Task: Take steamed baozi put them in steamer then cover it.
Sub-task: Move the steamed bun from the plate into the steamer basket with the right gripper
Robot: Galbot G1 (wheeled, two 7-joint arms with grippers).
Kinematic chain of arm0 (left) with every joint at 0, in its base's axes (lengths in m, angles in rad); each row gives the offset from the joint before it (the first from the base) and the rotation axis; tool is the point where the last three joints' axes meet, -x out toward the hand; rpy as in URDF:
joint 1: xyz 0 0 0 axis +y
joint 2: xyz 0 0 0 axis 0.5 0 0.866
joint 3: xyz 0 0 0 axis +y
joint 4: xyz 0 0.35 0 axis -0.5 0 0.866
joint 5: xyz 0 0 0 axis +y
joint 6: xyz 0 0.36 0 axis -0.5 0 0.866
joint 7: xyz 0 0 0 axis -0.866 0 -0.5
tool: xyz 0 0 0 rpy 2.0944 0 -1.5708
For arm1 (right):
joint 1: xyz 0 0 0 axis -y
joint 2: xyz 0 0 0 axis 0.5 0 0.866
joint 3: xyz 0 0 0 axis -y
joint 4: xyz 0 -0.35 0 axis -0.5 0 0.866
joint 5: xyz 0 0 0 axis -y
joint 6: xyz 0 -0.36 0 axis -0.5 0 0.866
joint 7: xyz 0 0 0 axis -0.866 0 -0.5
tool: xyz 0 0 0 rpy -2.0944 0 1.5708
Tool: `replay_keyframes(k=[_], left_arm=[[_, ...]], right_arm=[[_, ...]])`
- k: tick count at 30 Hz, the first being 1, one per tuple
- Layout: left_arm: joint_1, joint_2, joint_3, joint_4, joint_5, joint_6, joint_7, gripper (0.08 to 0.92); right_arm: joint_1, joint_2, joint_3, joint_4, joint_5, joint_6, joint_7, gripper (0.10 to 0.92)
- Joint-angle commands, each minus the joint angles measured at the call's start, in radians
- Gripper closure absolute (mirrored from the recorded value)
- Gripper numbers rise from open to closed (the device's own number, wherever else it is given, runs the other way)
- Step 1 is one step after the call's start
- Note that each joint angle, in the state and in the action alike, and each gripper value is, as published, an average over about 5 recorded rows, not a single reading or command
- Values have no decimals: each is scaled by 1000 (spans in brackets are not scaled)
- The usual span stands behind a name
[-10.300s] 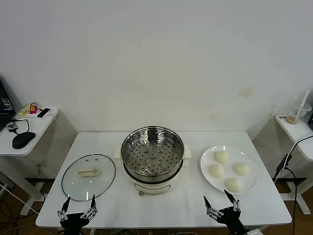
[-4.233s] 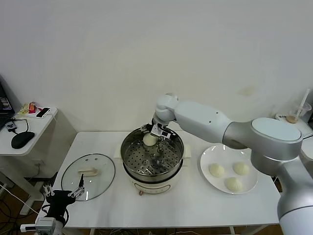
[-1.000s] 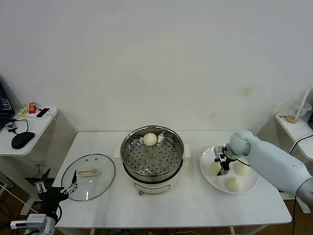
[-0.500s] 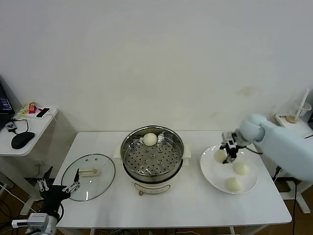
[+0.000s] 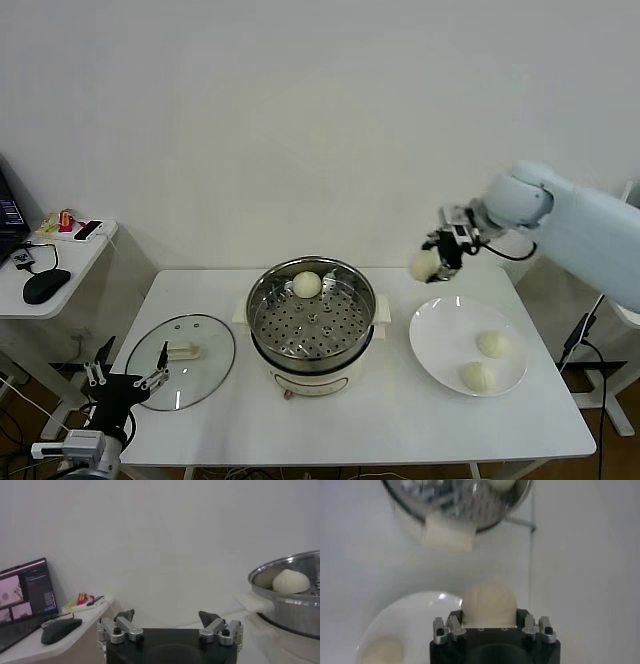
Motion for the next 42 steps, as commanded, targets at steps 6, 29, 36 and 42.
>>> replay_keyframes(k=[6,29,36,42], left_arm=[[-2,1,-13,1,0,1,3,177],[-14,-17,4,-1,7,3,5,177],[-16,-18,6,0,6,2,5,177],[-15,-18,6,0,5,2,5,177]], right_arm=[[-28,435,-76,-131,217,-96,81,389],[-195,649,-27,-450,138,-70,75,389],[-194,645,-41,-448,102,-69,67,382],[-188,628,-46,-435,74,-60,53,270]])
